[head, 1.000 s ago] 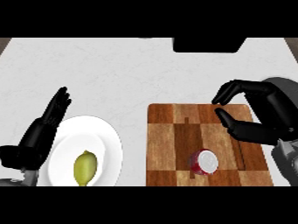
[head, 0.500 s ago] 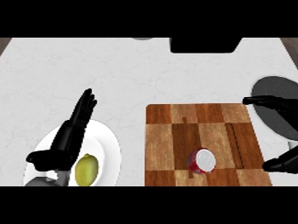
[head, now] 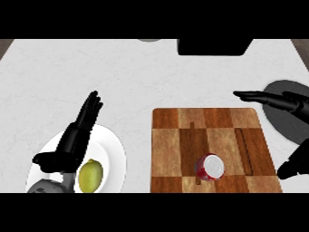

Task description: Pick the can from the cutting board and place it in the pan

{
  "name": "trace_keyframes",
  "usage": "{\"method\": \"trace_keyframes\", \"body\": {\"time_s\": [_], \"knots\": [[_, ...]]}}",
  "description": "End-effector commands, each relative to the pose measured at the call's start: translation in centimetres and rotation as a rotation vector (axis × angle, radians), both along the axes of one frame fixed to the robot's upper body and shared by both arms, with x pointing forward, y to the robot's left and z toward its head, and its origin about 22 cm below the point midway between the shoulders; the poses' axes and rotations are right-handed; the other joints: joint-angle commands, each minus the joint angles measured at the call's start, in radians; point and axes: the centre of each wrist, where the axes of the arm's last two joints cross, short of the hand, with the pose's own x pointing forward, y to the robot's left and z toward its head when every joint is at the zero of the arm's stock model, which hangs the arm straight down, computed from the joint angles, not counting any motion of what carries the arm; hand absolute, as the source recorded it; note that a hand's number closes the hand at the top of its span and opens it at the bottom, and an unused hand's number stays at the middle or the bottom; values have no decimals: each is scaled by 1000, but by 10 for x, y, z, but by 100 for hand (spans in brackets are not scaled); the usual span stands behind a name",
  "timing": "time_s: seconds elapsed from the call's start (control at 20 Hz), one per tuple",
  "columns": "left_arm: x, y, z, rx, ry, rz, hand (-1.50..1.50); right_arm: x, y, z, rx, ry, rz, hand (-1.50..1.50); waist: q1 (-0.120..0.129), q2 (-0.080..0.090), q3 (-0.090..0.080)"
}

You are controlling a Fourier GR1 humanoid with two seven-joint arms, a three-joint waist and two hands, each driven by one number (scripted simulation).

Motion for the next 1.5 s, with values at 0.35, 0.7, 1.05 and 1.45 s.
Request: {"method": "trace_keyframes", "body": {"time_s": [0.35, 0.7, 1.05, 1.45], "knots": [[2, -1, 7, 7, 15, 15, 0, -28, 82, -8, -490, -102, 185, -150, -6, -3, 0], [5, -1, -8, -6, -2, -3, 0, -38, 113, -50, -622, -135, 185, -150, -5, 0, 0], [-18, 6, 1, -7, -6, 3, 0, -34, 95, -63, -634, -97, 164, -150, -4, -1, 0], [0, 10, -2, -1, -2, 9, 0, -37, 107, -70, -584, -62, 111, -150, -5, -1, 0]]}}
